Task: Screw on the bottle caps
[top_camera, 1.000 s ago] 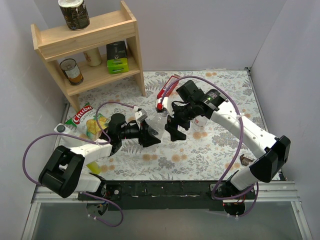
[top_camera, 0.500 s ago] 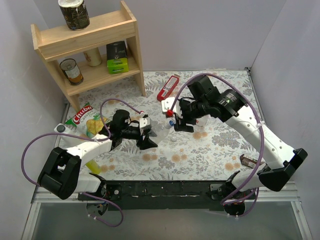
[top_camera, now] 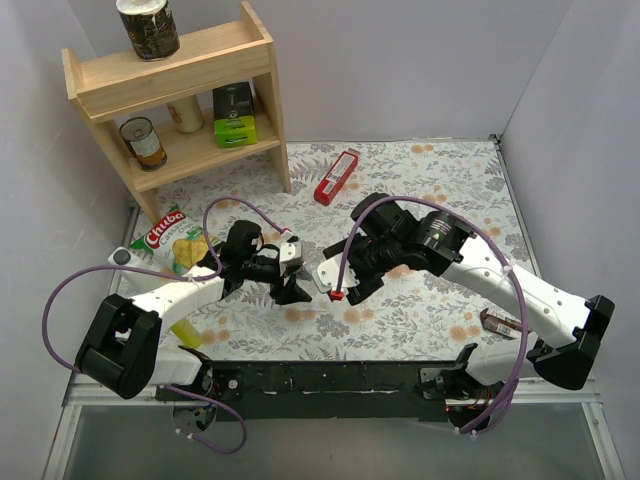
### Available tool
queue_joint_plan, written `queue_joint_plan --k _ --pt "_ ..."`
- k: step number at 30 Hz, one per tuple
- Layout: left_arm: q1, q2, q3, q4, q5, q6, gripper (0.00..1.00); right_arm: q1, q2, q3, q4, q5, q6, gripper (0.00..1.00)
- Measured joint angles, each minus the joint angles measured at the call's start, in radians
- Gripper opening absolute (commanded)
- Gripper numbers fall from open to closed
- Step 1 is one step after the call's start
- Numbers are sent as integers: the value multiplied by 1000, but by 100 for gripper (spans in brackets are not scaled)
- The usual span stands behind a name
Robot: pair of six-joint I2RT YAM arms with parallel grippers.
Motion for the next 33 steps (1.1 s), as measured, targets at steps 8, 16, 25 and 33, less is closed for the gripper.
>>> queue_joint_plan --k 8,16,25,33 --pt "0 0 8 -21 23 31 0 0 -56 -50 90 61 -13 64" --pt "0 0 11 -21 40 35 0 0 -60 -57 114 77 -17 50" --pt "-2 0 11 -37 42 50 0 0 -59 -75 126 78 -16 42" --pt "-1 -11 10 -51 17 79 0 -1 -47 -75 133 76 -7 30"
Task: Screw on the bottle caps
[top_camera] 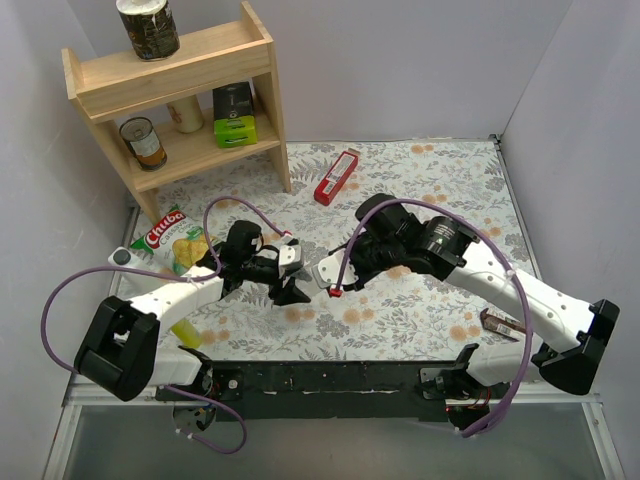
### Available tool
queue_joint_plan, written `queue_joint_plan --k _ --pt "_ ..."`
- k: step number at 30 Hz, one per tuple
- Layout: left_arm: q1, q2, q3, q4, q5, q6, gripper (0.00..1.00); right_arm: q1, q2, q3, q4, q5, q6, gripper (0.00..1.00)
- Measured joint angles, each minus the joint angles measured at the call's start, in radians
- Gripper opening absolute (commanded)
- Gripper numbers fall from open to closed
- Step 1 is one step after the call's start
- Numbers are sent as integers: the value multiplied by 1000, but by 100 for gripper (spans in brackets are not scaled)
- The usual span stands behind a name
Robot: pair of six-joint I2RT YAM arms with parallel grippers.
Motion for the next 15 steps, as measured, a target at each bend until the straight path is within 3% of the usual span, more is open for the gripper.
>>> queue_joint_plan --k 6,14,15 --pt "0 -35 -35 55 -82 -25 0 -43 57 41 -6 -32 118 26" --pt "-1 -150 -181 260 -320 -124 0 -203 293 232 -58 -256 494 25" --pt "-3 -153 -193 277 -344 -129 0 -221 313 238 -56 -283 541 29"
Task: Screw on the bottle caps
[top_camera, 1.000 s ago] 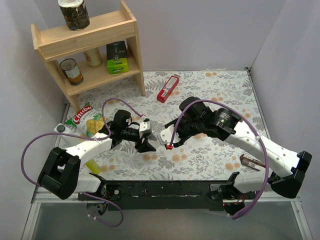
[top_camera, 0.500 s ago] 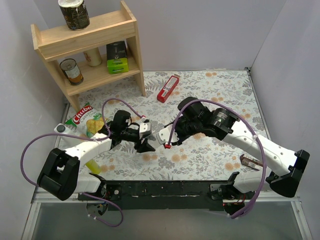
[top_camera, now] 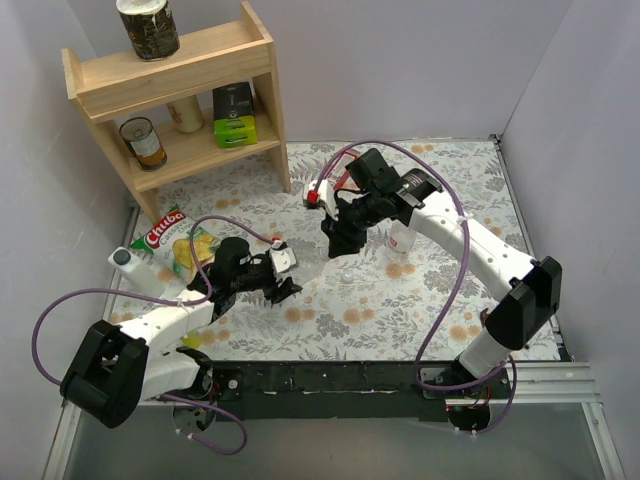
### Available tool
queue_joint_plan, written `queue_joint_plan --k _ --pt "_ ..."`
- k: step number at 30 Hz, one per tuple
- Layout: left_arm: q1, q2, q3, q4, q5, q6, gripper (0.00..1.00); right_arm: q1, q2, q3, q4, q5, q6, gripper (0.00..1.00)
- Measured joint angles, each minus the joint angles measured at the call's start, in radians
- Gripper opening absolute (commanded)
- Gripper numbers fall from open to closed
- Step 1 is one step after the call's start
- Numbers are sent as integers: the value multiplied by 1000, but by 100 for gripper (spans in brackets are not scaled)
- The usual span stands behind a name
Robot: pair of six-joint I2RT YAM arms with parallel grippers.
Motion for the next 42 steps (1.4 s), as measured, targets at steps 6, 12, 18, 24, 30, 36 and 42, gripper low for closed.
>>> queue_joint_plan --k 6,12,18,24,30,36,42 --pt "-8 0 -7 16 -64 -6 0 -39 113 137 -68 -37 194 61" --pt "-20 42 90 -43 14 43 0 -76 203 468 -180 -51 153 67" --pt "-16 146 193 -229 178 84 0 -96 -42 248 -241 -82 -130 69" --pt "-14 173 258 -311 292 93 0 18 -282 -119 -207 21 -393 71" --pt "-15 173 270 -367 316 134 0 69 -308 -173 -89 104 -490 70" --pt "-15 173 279 -417 319 162 0 80 -309 -185 -12 122 -513 68" --pt "-15 173 291 -429 325 171 0 117 -310 -200 -18 122 -563 59"
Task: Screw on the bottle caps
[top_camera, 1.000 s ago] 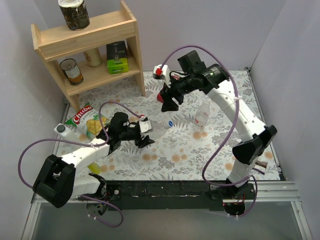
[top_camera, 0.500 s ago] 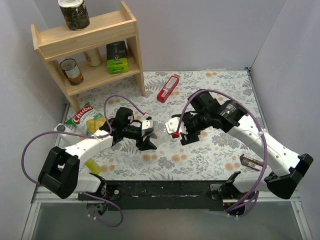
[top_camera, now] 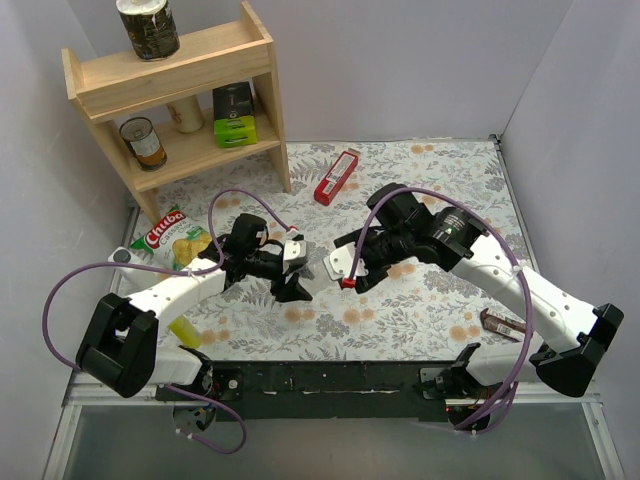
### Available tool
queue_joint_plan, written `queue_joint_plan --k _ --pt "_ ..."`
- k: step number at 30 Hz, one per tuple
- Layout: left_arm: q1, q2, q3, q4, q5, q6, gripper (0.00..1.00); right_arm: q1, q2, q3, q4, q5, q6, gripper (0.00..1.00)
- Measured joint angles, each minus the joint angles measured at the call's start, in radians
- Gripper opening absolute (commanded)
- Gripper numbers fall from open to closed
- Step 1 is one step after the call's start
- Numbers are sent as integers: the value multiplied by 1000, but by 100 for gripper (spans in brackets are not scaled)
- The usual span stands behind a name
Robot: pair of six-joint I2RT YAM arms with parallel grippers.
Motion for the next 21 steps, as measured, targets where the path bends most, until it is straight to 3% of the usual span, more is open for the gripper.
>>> queue_joint_plan --k 6,13,18,21 --pt "-2 -1 3 -13 2 11 0 22 0 -7 0 10 -30 37" --pt "-5 -1 3 -18 -14 10 0 22 12 -13 29 38 9 24" --pt "-6 -24 -44 53 -110 -31 0 -21 131 77 -19 10 168 20" --pt "-7 -81 -117 156 -247 -94 0 -114 286 199 -66 -110 352 17"
